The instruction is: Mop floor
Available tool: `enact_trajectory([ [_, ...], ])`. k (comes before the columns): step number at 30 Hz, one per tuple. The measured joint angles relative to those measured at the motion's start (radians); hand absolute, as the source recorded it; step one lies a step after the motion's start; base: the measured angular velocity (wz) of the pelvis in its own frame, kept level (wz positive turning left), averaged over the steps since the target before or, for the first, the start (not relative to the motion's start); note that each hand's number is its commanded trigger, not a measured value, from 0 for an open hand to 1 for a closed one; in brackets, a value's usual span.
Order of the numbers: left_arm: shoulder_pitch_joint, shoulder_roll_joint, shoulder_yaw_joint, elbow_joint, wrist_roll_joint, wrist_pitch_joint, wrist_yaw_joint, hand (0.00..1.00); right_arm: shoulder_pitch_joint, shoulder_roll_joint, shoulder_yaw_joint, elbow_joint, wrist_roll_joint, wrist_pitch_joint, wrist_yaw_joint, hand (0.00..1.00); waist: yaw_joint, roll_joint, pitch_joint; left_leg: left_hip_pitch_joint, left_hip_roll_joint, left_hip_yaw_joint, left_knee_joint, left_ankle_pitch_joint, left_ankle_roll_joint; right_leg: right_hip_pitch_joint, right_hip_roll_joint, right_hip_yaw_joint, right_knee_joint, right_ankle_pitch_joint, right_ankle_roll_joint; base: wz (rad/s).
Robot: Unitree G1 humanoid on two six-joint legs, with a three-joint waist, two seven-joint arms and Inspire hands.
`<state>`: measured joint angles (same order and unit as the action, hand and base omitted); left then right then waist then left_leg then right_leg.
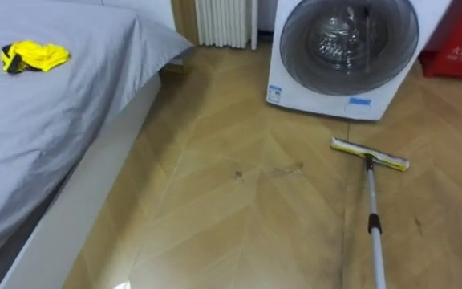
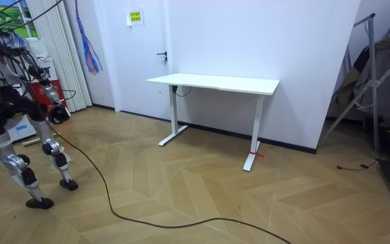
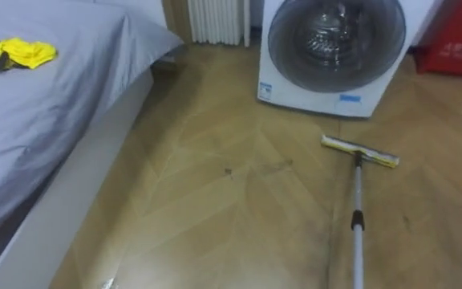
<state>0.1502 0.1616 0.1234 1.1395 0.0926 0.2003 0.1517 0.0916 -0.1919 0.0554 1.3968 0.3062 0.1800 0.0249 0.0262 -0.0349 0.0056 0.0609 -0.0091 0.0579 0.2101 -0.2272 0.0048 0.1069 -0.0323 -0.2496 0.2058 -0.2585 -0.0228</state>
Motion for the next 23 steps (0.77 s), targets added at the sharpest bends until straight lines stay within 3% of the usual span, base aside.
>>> enact_trajectory([
  [5,0.012,-0.004,-0.002,0.000,0.030,0.003,0.015,0.00,-0.004,0.033,-0.001,-0.001,-0.003,0.015,0.001,1.00,0.000,-0.019,-0.0017,0.019,0.001,-0.002,0.000,0.000,0.000,0.030,0.004,0.002,-0.020,0.007,0.000,0.01],
  [9,0.015,-0.029,-0.010,0.000,0.080,0.012,0.015,0.00,-0.014,0.033,0.000,-0.035,0.000,0.017,-0.001,1.00,0.002,-0.002,0.0000,0.019,0.002,-0.001,0.004,-0.001,0.002,0.032,0.004,0.003,-0.022,0.016,0.003,0.00],
  [12,0.017,-0.036,-0.021,-0.001,0.114,0.026,0.013,0.00,-0.012,0.032,0.001,-0.042,0.006,0.017,-0.016,1.00,0.002,0.021,0.0002,0.020,0.003,-0.003,0.004,-0.002,0.003,0.034,0.005,0.004,-0.019,0.019,0.003,0.00],
  [15,0.017,-0.038,-0.021,-0.004,0.158,0.047,0.012,0.00,-0.009,0.029,0.001,-0.046,0.008,0.018,-0.038,1.00,0.003,0.030,0.0002,0.019,0.004,-0.003,0.004,-0.002,0.003,0.036,0.005,0.012,-0.017,0.020,0.002,0.00],
  [23,0.021,-0.048,-0.029,-0.020,0.185,0.082,-0.006,0.00,-0.002,0.031,0.022,-0.073,0.009,0.020,-0.056,1.00,0.006,0.029,-0.0015,0.023,0.010,0.011,0.016,-0.001,0.001,0.036,0.009,0.035,-0.020,0.023,-0.004,-0.07],
])
